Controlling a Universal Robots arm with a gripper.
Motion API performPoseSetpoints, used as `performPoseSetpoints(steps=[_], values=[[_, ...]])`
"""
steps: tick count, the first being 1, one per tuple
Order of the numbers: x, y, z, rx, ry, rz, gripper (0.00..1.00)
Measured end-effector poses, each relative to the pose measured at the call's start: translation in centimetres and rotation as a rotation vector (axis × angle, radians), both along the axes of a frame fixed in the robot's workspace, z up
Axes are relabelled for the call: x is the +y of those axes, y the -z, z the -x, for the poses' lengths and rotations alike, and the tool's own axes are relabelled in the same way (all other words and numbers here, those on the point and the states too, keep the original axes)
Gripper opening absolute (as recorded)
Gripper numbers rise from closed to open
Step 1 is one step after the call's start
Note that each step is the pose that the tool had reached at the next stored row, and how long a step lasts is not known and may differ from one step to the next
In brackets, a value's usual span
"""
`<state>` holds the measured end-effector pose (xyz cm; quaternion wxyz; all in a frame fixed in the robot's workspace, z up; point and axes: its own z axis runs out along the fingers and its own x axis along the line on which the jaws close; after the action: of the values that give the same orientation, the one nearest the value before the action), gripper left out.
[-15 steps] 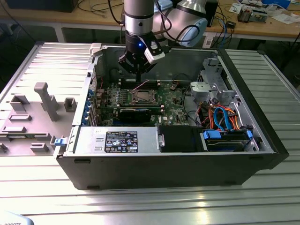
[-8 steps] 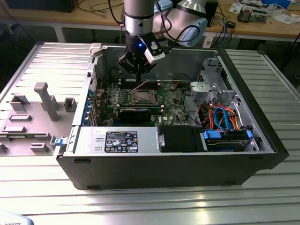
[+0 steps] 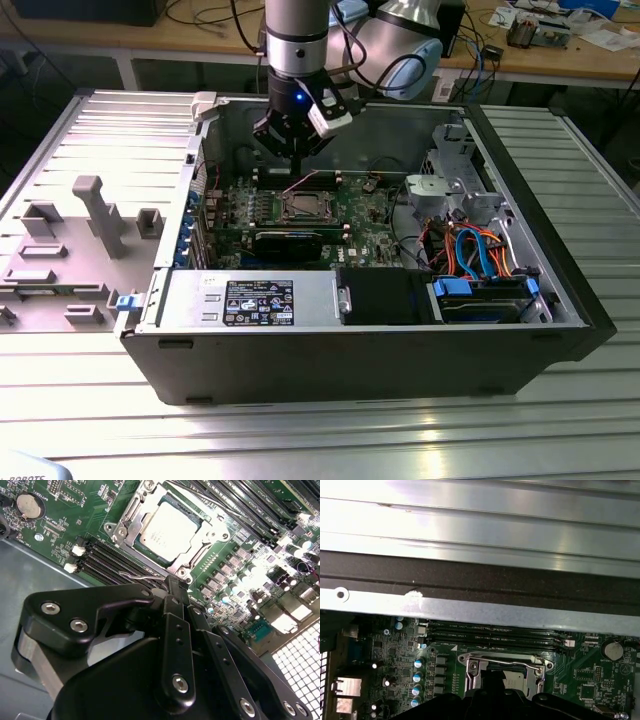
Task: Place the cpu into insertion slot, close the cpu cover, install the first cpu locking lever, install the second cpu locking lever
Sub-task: 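Install the first cpu locking lever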
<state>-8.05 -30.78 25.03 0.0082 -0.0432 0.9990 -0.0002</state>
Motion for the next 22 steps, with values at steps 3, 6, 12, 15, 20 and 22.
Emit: performPoseSetpoints(steps=[3, 6, 12, 15, 20, 22], values=[[0.0, 0.02, -0.22, -0.0001, 0.0, -0.0003, 0.11], [0.0, 0.03, -0.63, 0.0, 0.0, -0.0014, 0.11], [0.01, 0.25, -0.82, -0.0004, 0.009, -0.0258, 0.11], [0.01, 0.37, -0.93, -0.0047, 0.041, -0.0261, 0.11], [0.1, 1.05, -1.03, -0.0057, 0.043, -0.0267, 0.11], [0.23, 1.23, -1.02, -0.0056, 0.044, -0.0265, 0.11]])
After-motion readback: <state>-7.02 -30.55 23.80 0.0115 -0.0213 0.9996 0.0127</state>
